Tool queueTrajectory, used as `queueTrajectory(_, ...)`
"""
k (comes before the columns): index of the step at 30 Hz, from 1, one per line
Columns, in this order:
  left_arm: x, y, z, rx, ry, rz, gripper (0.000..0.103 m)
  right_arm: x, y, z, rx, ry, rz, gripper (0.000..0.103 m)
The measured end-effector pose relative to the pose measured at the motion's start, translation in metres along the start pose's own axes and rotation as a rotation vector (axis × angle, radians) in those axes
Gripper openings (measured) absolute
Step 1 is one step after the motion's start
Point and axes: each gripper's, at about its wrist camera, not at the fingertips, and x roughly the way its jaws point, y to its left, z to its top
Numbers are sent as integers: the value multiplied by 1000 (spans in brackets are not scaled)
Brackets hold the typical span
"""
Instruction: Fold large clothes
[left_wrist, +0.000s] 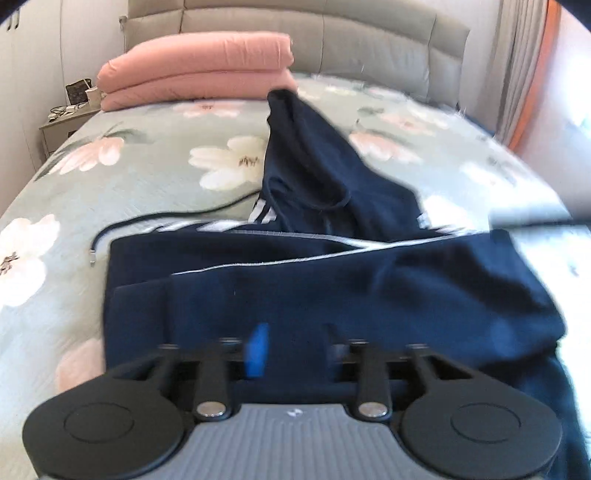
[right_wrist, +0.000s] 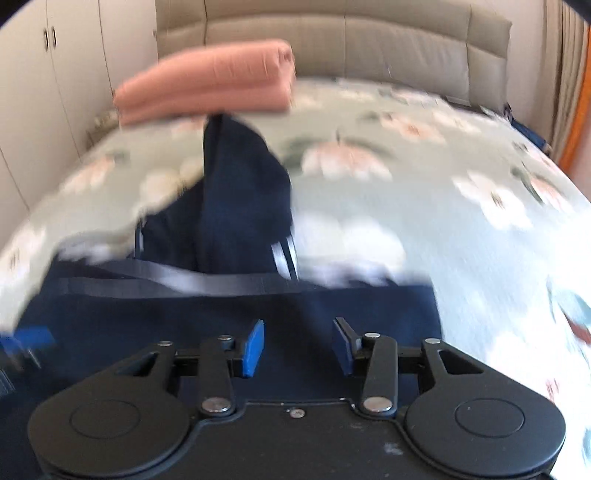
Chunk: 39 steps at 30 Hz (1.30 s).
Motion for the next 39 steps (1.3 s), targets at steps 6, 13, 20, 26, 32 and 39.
queueTrajectory(6,29,-12,-24,85,-17,-5,65,80,21,86,31,-179,42,73)
queueTrajectory(13,35,0,-29,94,-49,-77,78,196,66,174,-32,-217,58,75)
queueTrajectory(20,30,4,-31,125,-46,-120,80,273,86,188,-38,-89,52,64)
queueTrajectory(26,1,14,-19,56,-20,-68,60,248,78,178,-31,-149,-21,10)
queueTrajectory(32,-62,43,-10,-51,-110,5,60,125,58,164,10,-331,69,9)
queueTrajectory(39,-116,42,-16,-101,-136,42,60,-54,42,111,-18,-498,178,9)
